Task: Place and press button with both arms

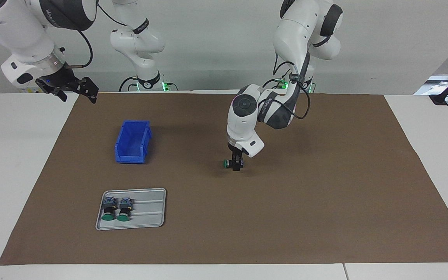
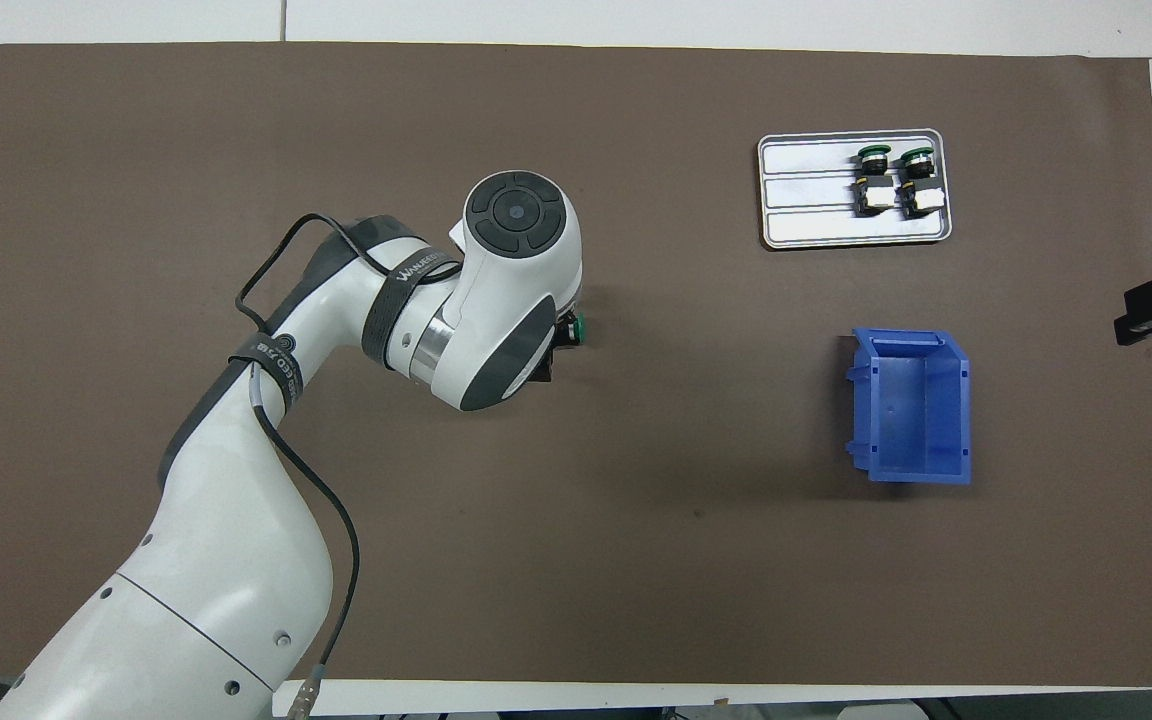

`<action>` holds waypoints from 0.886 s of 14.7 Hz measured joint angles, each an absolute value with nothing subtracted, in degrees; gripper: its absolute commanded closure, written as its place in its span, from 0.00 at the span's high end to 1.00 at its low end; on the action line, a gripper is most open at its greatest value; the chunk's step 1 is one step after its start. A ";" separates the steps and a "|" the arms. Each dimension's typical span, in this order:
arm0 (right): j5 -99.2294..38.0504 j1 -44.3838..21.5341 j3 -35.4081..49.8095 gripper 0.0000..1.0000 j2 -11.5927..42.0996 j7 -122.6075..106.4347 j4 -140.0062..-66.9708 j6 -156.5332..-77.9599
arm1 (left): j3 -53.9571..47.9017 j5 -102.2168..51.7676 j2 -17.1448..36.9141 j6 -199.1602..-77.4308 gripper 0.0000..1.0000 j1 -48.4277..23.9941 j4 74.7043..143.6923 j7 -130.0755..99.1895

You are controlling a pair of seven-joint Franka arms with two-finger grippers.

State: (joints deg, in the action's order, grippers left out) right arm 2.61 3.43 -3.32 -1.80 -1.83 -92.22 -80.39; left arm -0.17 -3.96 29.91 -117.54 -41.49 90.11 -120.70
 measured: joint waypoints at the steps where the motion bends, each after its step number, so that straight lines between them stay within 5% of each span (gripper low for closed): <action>1: 2.61 3.40 -3.35 0.99 -1.95 -1.83 -92.22 -80.38 | -0.14 -3.96 30.23 -117.86 0.99 -41.51 90.02 -121.51; 13: 2.61 2.99 -3.16 0.99 -2.06 -1.83 -92.23 -80.38 | -0.08 -3.97 32.47 -122.26 0.86 -42.31 89.45 -126.93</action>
